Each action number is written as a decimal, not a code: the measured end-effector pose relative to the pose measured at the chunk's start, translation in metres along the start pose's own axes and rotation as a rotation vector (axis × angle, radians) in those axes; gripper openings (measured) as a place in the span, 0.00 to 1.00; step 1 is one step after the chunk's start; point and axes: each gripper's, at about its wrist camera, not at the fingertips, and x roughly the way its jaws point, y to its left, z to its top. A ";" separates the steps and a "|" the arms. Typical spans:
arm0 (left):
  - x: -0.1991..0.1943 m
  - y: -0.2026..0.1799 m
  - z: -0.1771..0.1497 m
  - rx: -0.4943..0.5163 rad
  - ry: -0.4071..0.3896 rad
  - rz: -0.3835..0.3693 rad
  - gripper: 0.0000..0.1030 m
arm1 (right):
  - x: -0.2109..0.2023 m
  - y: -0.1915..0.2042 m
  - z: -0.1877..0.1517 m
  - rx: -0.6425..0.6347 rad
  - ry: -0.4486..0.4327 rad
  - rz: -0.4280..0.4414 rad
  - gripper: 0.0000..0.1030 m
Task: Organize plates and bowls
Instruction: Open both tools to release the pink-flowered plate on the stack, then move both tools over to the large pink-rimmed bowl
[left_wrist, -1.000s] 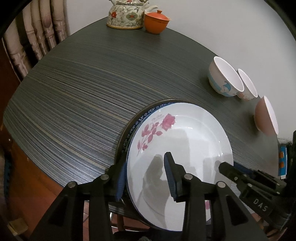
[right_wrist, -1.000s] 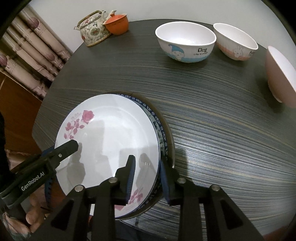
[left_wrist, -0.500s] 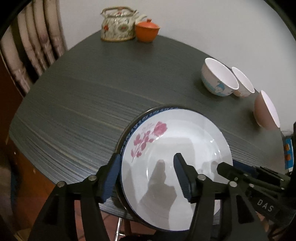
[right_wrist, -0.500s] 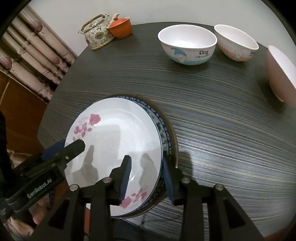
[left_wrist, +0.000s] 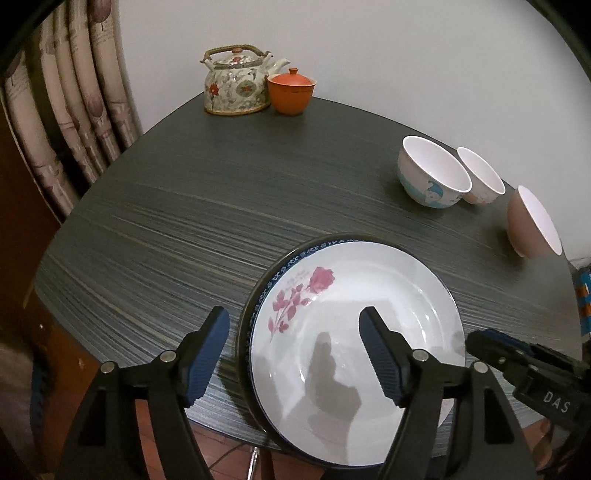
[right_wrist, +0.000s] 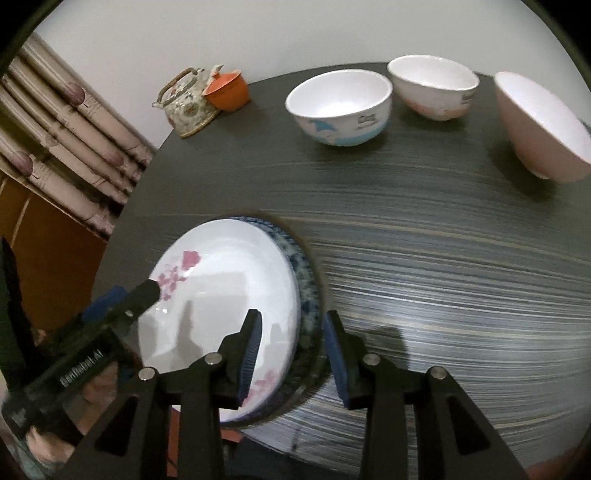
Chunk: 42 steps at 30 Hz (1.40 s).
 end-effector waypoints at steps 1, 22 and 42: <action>0.000 0.002 0.000 -0.009 0.001 0.002 0.67 | -0.002 -0.004 -0.002 0.009 -0.003 0.003 0.35; 0.000 -0.029 -0.004 0.091 -0.033 0.106 0.69 | -0.034 -0.118 -0.013 0.207 -0.047 -0.055 0.35; 0.022 -0.225 0.088 0.211 0.134 -0.099 0.69 | -0.110 -0.261 0.060 0.349 -0.182 -0.113 0.35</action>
